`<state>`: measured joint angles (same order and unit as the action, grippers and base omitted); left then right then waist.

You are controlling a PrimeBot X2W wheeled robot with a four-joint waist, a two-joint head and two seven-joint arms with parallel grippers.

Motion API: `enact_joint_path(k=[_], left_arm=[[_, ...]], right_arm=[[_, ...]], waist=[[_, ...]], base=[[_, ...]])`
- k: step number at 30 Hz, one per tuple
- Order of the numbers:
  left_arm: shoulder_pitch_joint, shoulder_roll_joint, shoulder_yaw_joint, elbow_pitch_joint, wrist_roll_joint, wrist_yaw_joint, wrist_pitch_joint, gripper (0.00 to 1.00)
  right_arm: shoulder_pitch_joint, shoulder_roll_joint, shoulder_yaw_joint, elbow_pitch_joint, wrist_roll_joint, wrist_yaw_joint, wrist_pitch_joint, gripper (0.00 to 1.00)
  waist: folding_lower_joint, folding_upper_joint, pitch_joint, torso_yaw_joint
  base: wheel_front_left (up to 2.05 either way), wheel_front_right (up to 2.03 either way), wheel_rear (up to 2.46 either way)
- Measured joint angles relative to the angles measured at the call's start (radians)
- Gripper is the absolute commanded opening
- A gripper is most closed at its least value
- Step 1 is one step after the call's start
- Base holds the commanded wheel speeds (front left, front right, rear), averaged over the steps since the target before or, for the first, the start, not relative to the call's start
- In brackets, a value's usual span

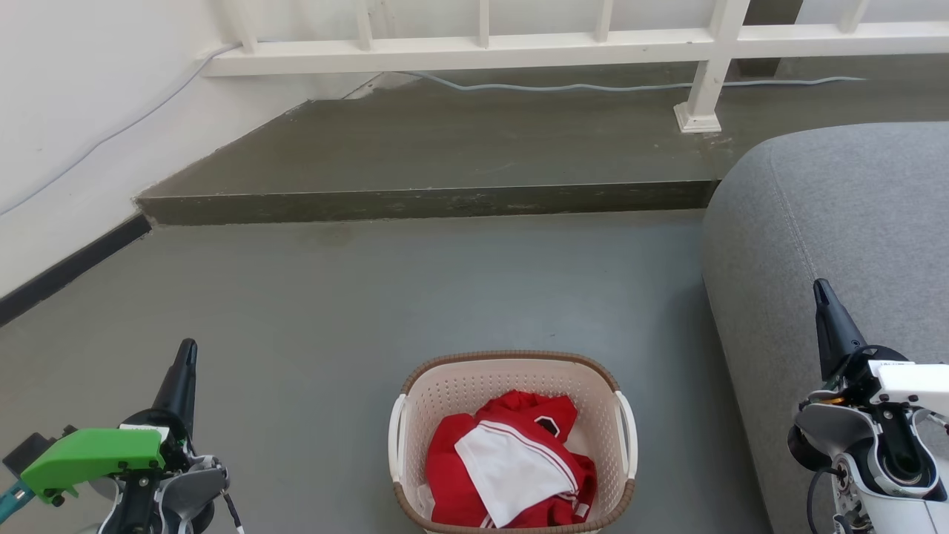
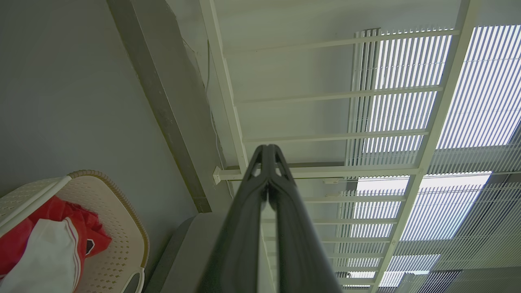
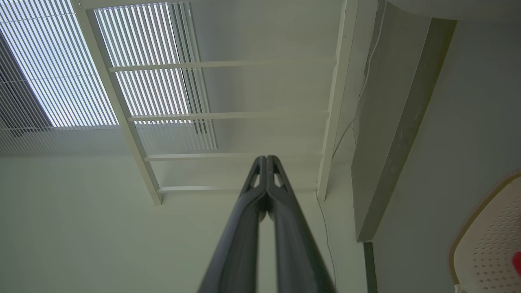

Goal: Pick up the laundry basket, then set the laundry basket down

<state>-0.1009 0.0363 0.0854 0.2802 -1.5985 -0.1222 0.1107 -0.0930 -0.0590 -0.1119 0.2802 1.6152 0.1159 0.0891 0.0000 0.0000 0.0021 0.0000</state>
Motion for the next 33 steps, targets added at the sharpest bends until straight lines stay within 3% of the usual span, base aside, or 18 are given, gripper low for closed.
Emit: enact_joint_path(k=[33], left_arm=[[0.0, 0.0, 0.0, -0.001, 0.0, 0.0, 0.0, 0.0]], right_arm=[[0.0, 0.001, -0.001, 0.0, 0.0, 0.0, 0.001, 0.0]], waist=[[0.0, 0.0, 0.0, 0.0]], base=[[0.0, 0.0, 0.0]])
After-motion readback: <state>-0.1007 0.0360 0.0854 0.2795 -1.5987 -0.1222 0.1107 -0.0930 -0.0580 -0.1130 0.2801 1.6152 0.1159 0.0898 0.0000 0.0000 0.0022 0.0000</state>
